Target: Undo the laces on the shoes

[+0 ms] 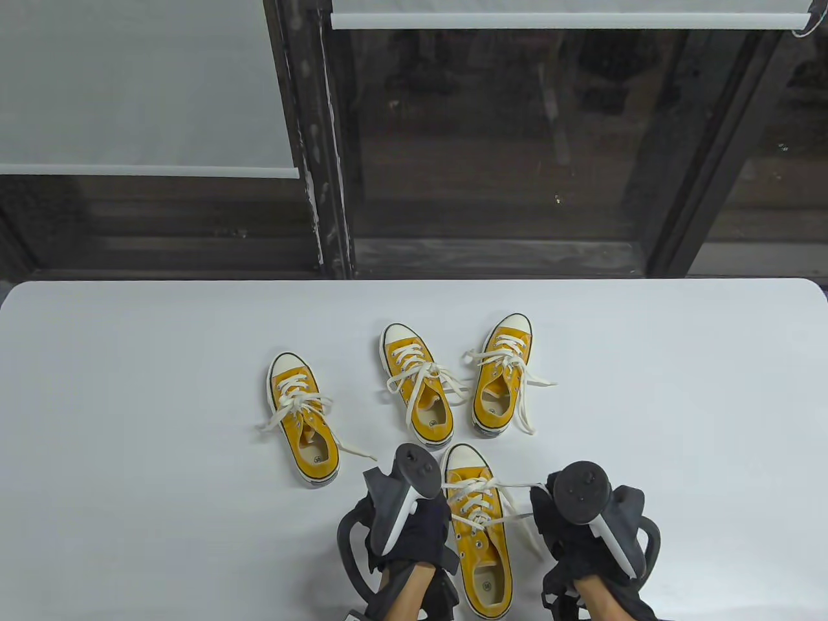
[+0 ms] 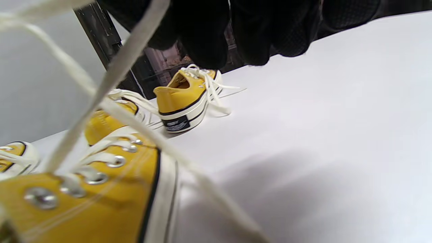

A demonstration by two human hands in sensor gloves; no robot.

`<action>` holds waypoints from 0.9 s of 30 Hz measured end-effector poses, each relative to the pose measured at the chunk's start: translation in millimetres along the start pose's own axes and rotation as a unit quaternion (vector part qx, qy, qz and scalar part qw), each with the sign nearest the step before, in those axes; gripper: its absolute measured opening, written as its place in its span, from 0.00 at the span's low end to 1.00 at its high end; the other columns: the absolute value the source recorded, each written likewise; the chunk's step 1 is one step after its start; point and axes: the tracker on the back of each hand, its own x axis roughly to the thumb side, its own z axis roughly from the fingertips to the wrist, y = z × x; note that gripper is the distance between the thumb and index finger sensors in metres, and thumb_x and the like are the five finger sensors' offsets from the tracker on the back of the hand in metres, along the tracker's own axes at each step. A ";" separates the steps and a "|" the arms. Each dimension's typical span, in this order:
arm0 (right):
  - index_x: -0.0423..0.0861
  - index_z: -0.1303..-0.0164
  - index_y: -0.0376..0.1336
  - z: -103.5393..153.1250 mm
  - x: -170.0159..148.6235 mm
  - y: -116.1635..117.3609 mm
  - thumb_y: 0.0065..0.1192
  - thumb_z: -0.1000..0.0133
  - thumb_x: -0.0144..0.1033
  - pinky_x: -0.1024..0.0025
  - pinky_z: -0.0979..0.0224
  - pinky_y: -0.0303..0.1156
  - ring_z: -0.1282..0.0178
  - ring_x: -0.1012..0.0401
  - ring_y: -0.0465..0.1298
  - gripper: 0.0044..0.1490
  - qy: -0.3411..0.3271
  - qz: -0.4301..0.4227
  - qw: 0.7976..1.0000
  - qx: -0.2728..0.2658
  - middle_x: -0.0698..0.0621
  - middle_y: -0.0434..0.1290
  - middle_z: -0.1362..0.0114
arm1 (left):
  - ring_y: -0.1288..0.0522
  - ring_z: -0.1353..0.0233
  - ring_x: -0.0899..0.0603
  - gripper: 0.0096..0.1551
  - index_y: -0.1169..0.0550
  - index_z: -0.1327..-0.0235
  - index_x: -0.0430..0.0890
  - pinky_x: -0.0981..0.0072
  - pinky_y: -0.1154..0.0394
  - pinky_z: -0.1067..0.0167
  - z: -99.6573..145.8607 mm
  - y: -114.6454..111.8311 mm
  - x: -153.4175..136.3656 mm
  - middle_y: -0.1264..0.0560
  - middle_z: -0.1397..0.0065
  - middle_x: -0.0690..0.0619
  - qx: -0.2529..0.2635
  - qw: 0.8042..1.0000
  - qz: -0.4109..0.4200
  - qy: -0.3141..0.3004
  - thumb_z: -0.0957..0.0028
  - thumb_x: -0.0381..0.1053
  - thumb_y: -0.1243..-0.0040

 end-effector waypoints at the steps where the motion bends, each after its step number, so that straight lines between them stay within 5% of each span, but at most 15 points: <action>1: 0.46 0.36 0.68 -1.5 -2.5 -1.7 0.52 0.31 0.49 0.33 0.25 0.58 0.19 0.36 0.62 0.23 0.006 -0.022 1.000 0.006 0.37 0.62 0.19 | 0.31 0.24 0.46 0.26 0.33 0.22 0.55 0.34 0.45 0.22 -0.7 3.1 -5.4 0.26 0.38 0.59 -0.007 1.000 0.010 0.003 0.31 0.59 0.48; 6: 0.46 0.27 0.64 -11.9 -25.8 -7.9 0.52 0.31 0.44 0.33 0.24 0.56 0.18 0.36 0.59 0.25 0.030 -0.148 0.985 0.085 0.37 0.59 0.17 | 0.33 0.21 0.42 0.25 0.31 0.24 0.54 0.32 0.46 0.22 -2.9 24.8 -35.4 0.27 0.31 0.55 -0.035 0.995 0.090 0.020 0.32 0.59 0.47; 9: 0.45 0.28 0.65 -16.9 -42.9 -12.3 0.53 0.31 0.43 0.33 0.24 0.55 0.18 0.36 0.59 0.24 0.046 -0.256 0.958 0.124 0.37 0.59 0.18 | 0.34 0.20 0.42 0.25 0.30 0.24 0.55 0.32 0.47 0.22 -4.5 42.0 -54.6 0.27 0.30 0.55 -0.051 0.989 0.138 0.027 0.32 0.59 0.45; 15: 0.45 0.31 0.66 -22.2 -65.7 -31.9 0.54 0.31 0.42 0.33 0.23 0.54 0.17 0.37 0.58 0.23 0.036 -0.420 0.888 0.182 0.38 0.58 0.18 | 0.33 0.22 0.41 0.22 0.25 0.30 0.53 0.32 0.46 0.23 -1.9 72.0 -89.2 0.25 0.33 0.53 -0.043 0.976 0.211 0.038 0.34 0.56 0.40; 17: 0.45 0.30 0.65 -25.1 -76.8 -41.5 0.53 0.30 0.42 0.33 0.23 0.53 0.17 0.36 0.57 0.23 0.035 -0.485 0.847 0.214 0.37 0.57 0.17 | 0.32 0.23 0.40 0.22 0.24 0.31 0.52 0.31 0.46 0.24 -0.1 85.6 -104.1 0.24 0.33 0.52 -0.033 0.969 0.241 0.046 0.35 0.55 0.39; 19: 0.44 0.28 0.64 -26.6 -86.2 -48.5 0.52 0.29 0.42 0.33 0.23 0.53 0.17 0.36 0.56 0.23 0.037 -0.507 0.833 0.221 0.37 0.56 0.17 | 0.34 0.22 0.39 0.22 0.24 0.30 0.52 0.31 0.47 0.23 0.7 95.3 -117.1 0.25 0.31 0.51 -0.032 0.965 0.255 0.060 0.35 0.55 0.40; 21: 0.44 0.27 0.62 -26.9 -97.0 -55.6 0.50 0.28 0.42 0.33 0.23 0.52 0.17 0.35 0.55 0.24 0.052 -0.507 0.836 0.204 0.36 0.55 0.16 | 0.35 0.21 0.38 0.22 0.24 0.30 0.51 0.31 0.47 0.23 0.3 101.6 -129.7 0.26 0.30 0.50 -0.025 0.961 0.264 0.076 0.34 0.56 0.40; 25: 0.45 0.26 0.61 -23.6 -119.8 -55.5 0.49 0.28 0.46 0.33 0.23 0.53 0.17 0.35 0.55 0.25 0.139 -0.428 0.882 0.140 0.36 0.54 0.16 | 0.38 0.19 0.36 0.25 0.25 0.28 0.50 0.31 0.48 0.23 -6.4 97.1 -153.8 0.28 0.26 0.48 -0.038 0.953 0.275 0.119 0.34 0.58 0.42; 27: 0.38 0.18 0.52 -21.7 -126.9 -50.0 0.49 0.28 0.48 0.32 0.23 0.49 0.17 0.31 0.48 0.36 0.177 -0.412 0.885 0.128 0.31 0.47 0.15 | 0.40 0.17 0.35 0.32 0.32 0.20 0.49 0.31 0.48 0.23 -9.1 89.8 -161.1 0.32 0.22 0.45 -0.039 0.948 0.283 0.140 0.34 0.60 0.42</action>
